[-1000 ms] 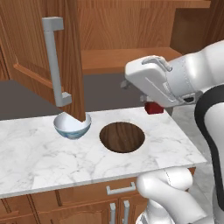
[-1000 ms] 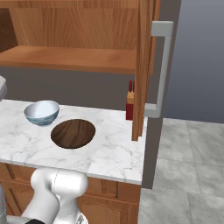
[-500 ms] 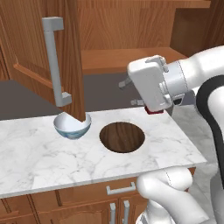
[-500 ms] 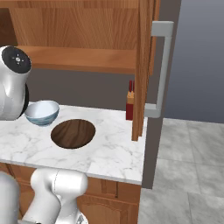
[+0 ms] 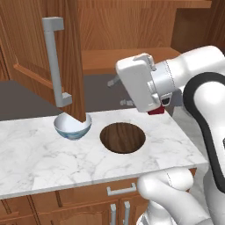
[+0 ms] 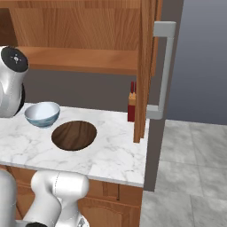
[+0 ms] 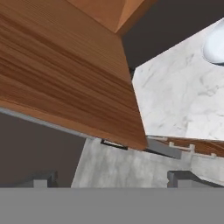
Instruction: Open the cabinet. Pick the bowls from the counter and place them in the cabinet. Then close the cabinet.
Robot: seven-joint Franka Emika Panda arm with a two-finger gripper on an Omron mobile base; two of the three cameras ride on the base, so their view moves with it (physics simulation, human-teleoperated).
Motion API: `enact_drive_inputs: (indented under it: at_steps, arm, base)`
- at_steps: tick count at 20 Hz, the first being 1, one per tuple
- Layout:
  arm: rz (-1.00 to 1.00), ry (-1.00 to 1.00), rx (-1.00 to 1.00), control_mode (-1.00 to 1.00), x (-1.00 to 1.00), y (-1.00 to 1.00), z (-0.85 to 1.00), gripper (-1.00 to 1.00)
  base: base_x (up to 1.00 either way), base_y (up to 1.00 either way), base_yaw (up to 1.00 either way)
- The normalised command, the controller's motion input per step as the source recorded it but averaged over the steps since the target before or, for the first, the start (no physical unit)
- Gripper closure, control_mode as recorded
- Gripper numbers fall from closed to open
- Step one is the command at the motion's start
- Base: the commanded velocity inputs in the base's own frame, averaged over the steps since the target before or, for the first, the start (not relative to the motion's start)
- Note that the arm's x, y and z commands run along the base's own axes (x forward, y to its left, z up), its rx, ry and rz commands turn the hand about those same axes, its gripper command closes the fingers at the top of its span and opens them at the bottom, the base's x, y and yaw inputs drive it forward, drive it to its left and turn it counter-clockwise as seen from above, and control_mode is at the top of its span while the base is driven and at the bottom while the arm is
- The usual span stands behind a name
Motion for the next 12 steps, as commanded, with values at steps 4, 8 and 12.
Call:
enact_drive_inputs:
  at_steps: [4, 8, 12]
  arm:
    - [0.00, 0.00, 0.10, -1.00, 0.24, 0.03, 0.00, -1.00]
    - [0.00, 0.00, 0.13, -1.00, 0.36, 0.00, 0.00, -1.00]
    - [0.00, 0.03, 0.08, -1.00, 0.27, 0.11, 0.00, -1.00]
  base:
    - [0.00, 0.00, 0.00]
    - [0.00, 0.00, 0.00]
    - [0.00, 0.00, 0.00]
